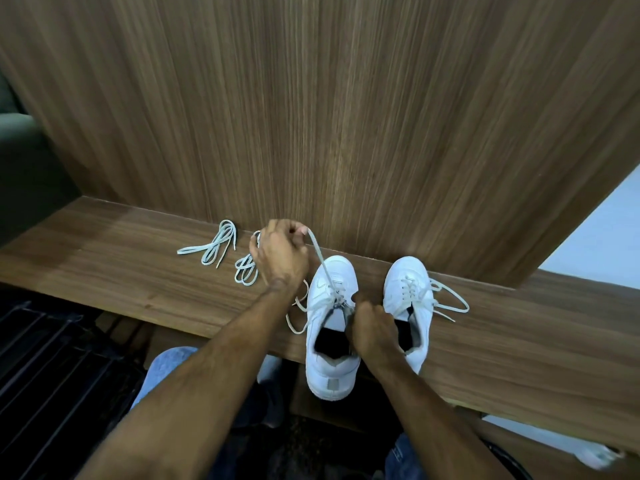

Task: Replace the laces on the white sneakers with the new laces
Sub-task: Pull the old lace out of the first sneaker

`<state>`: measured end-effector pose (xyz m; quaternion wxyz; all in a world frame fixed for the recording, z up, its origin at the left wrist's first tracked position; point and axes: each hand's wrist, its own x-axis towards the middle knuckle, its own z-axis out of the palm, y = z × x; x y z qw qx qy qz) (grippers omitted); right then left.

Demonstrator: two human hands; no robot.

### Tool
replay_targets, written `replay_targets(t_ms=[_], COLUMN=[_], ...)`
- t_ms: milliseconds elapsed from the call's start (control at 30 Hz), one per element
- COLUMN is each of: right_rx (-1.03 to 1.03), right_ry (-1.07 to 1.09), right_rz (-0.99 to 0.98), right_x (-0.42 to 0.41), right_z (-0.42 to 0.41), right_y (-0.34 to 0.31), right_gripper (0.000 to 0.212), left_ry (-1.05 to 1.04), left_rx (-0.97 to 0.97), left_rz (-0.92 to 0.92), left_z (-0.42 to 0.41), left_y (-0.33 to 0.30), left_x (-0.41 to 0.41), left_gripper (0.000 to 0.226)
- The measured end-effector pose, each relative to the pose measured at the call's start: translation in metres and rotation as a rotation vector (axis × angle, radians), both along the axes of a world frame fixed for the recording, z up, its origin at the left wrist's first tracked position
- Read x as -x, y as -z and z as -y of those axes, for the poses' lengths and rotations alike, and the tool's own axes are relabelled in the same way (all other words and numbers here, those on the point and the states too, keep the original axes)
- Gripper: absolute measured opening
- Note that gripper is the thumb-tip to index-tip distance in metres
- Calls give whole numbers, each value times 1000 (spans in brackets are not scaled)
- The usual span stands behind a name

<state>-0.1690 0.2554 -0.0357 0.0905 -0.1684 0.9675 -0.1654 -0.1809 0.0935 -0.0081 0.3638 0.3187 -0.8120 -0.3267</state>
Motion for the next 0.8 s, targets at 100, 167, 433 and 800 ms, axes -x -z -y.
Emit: replay_targets(t_ms=[100,167,433,800], right_rx=[-4,-3,-4,-126], right_ry=[-8,-9,-24,-234], right_rz=[-3,-8,-8,-108], right_x=[0,0,3,9], right_z=[0,1,2,5], right_y=[1,3,8,11], right_gripper=[41,41,35,56], left_ry=[-76,-61,421,232], left_rx=[-179,-198,-34,-323], left_rz=[-164,-171,347,444], left_z=[12,17,-24,-30], left_y=[-6,-6,54,80], left_x=[4,4,-45,-66], left_gripper=[6,4,27,26])
